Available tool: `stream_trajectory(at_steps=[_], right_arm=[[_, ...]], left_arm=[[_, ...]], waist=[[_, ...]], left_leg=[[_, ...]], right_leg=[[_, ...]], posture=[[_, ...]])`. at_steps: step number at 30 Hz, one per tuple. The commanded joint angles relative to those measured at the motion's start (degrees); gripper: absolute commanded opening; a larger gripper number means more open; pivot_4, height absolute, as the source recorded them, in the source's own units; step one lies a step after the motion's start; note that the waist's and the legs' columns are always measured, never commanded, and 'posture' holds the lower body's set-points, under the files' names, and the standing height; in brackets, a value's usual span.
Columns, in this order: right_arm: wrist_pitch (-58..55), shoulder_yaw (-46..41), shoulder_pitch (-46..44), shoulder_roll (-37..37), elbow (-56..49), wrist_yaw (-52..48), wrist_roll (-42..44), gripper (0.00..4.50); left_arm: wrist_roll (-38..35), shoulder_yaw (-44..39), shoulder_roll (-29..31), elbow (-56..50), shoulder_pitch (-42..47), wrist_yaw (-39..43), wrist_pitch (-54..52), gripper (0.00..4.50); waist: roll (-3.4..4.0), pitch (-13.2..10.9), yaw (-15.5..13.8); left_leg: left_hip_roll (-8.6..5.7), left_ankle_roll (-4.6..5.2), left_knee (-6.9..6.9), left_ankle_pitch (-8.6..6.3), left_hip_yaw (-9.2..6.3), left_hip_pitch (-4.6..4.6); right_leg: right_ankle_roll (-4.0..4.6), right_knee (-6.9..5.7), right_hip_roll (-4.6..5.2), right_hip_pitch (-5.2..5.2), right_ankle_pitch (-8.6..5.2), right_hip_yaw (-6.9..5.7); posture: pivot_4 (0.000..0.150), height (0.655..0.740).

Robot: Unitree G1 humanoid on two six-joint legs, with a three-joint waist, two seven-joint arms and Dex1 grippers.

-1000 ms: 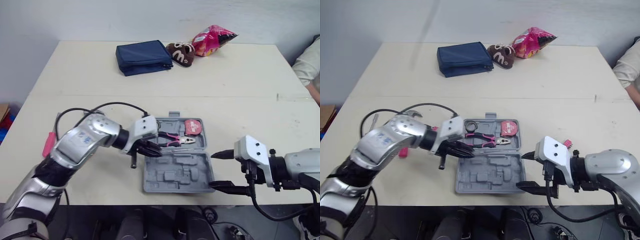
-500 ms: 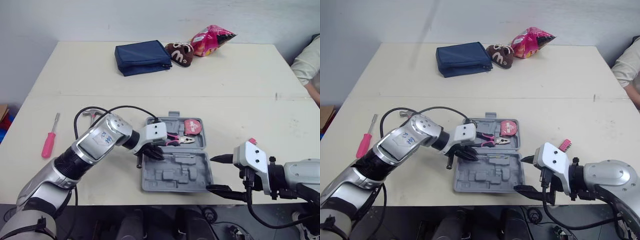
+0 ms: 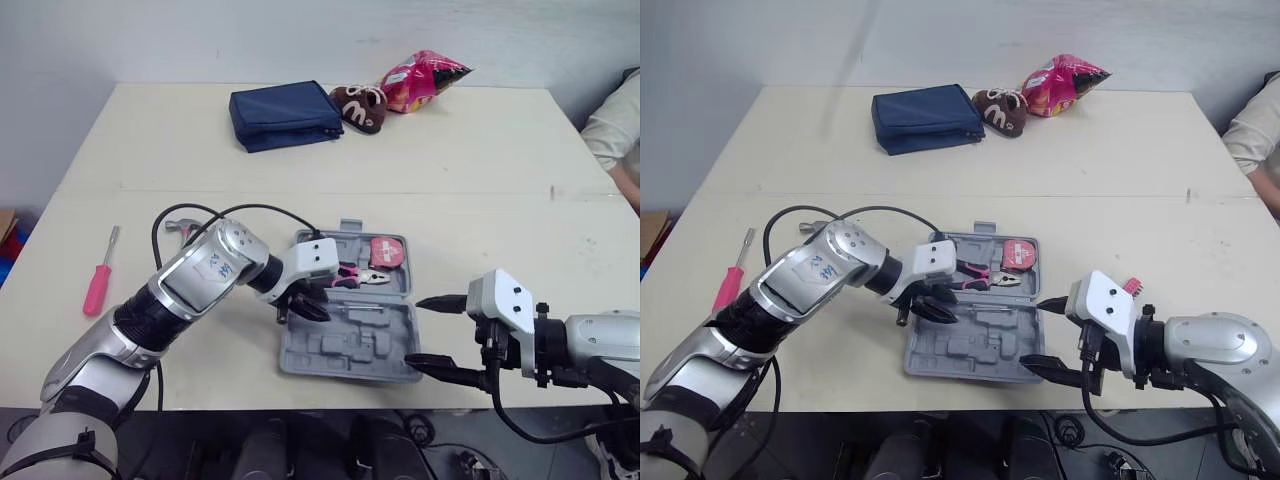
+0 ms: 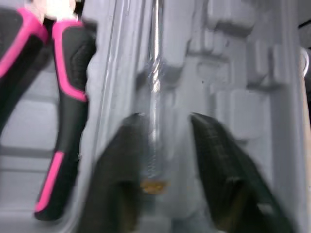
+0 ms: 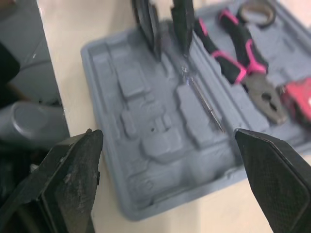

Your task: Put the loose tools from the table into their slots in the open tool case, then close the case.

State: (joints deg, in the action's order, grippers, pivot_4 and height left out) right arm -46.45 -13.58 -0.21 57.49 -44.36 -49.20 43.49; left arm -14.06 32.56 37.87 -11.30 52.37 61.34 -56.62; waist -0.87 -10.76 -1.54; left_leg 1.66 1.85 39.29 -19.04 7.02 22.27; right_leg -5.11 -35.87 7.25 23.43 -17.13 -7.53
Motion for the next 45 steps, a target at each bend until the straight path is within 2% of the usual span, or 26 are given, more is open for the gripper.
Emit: stream_trajectory(at_steps=[1,2,8,11,14,18,24,33,38,42,45], right_arm=[[0.13,0.05,0.28,-0.11,-1.09,0.16,0.89,4.5],[0.24,-0.03,0.52,-0.04,-1.06,0.06,0.78,4.5],[0.91,0.16,0.34,-0.23,-0.19,0.21,0.02,4.5],[1.83,0.0,-0.02,-1.46,0.85,0.68,-0.23,4.5],[2.15,0.26,-0.36,-2.0,1.53,0.8,-0.69,4.5],[2.58,0.21,-0.51,-2.31,2.35,1.13,-0.98,4.5],[2.8,-0.32,-0.99,-2.36,4.26,1.0,-1.13,4.5],[2.43,-0.57,-0.84,-2.62,4.86,1.59,-0.77,4.5],[2.48,-0.58,-0.76,-2.55,4.8,1.52,-0.77,4.5],[2.49,-0.37,-1.41,-2.61,5.14,1.62,-0.78,4.5],[2.88,-0.6,-0.41,-3.08,5.32,2.05,-1.36,4.5]], left_arm=[[-0.37,-2.74,0.5,-2.95,2.3,0.29,-0.11,3.72],[-0.58,-3.41,0.15,-2.87,2.07,0.0,0.43,4.09],[-1.49,-7.99,-2.52,1.51,-3.4,-0.94,8.77,4.09],[-2.82,-12.62,-5.27,7.06,-8.74,-0.56,18.25,3.29],[-1.89,-13.74,-6.54,10.96,-11.15,0.26,24.69,1.98],[-3.66,-14.66,-8.0,13.94,-13.28,3.66,27.44,0.11],[1.24,-12.3,-11.01,19.07,-13.39,3.39,35.11,0.04],[4.77,-10.47,-11.37,20.02,-13.54,4.3,37.21,0.04],[8.4,-9.2,-10.91,22.5,-13.44,3.65,38.93,0.04],[14.81,-4.75,-8.06,24.63,-13.73,4.39,43.01,0.04],[17.58,-3.13,-6.94,26.11,-13.98,3.6,42.79,0.04]], waist=[[0.0,0.0,-0.01],[0.0,0.0,-0.01],[0.01,0.0,0.0],[0.0,0.0,0.14],[0.0,0.0,0.04],[0.0,0.0,-0.1],[-0.01,0.01,-0.04],[0.0,0.01,0.03],[-0.02,0.02,0.03],[-0.06,0.11,0.05],[-0.05,0.23,0.15]], left_leg=[[0.0,0.0,0.0,0.0,-0.01,0.0],[-0.01,0.0,0.0,0.0,-0.01,0.0],[-0.01,0.0,0.01,0.0,0.0,-0.03],[0.01,-0.01,0.02,0.01,0.02,-0.06],[0.01,-0.02,0.05,0.02,0.01,-0.04],[-0.02,-0.01,0.06,0.01,0.01,-0.04],[-0.05,0.01,0.13,0.02,0.0,-0.03],[-0.02,0.01,0.14,0.02,0.01,-0.06],[-0.02,0.01,0.17,0.02,0.0,-0.07],[-0.01,0.03,0.23,0.01,-0.04,-0.13],[0.02,0.05,0.23,-0.01,-0.14,-0.4]], right_leg=[[0.0,0.01,0.0,0.0,0.0,0.0],[0.0,0.01,0.01,0.0,0.0,0.0],[0.0,-0.01,0.0,-0.02,0.0,0.0],[0.0,-0.06,-0.02,-0.02,0.0,-0.01],[0.0,-0.08,-0.03,-0.01,0.0,-0.05],[-0.01,-0.06,0.0,-0.03,0.01,-0.09],[-0.04,-0.09,0.01,-0.06,0.02,-0.17],[-0.04,-0.11,-0.01,-0.05,0.02,-0.18],[-0.04,-0.11,-0.01,-0.08,0.02,-0.18],[-0.04,-0.11,0.0,-0.18,0.03,-0.18],[-0.04,-0.01,0.04,-0.59,0.02,-0.13]], posture=[[0.15,0.74],[0.15,0.74],[0.15,0.74],[0.15,0.74],[0.15,0.74],[0.15,0.74],[0.15,0.74],[0.15,0.74],[0.15,0.74],[0.15,0.74],[0.15,0.74]])
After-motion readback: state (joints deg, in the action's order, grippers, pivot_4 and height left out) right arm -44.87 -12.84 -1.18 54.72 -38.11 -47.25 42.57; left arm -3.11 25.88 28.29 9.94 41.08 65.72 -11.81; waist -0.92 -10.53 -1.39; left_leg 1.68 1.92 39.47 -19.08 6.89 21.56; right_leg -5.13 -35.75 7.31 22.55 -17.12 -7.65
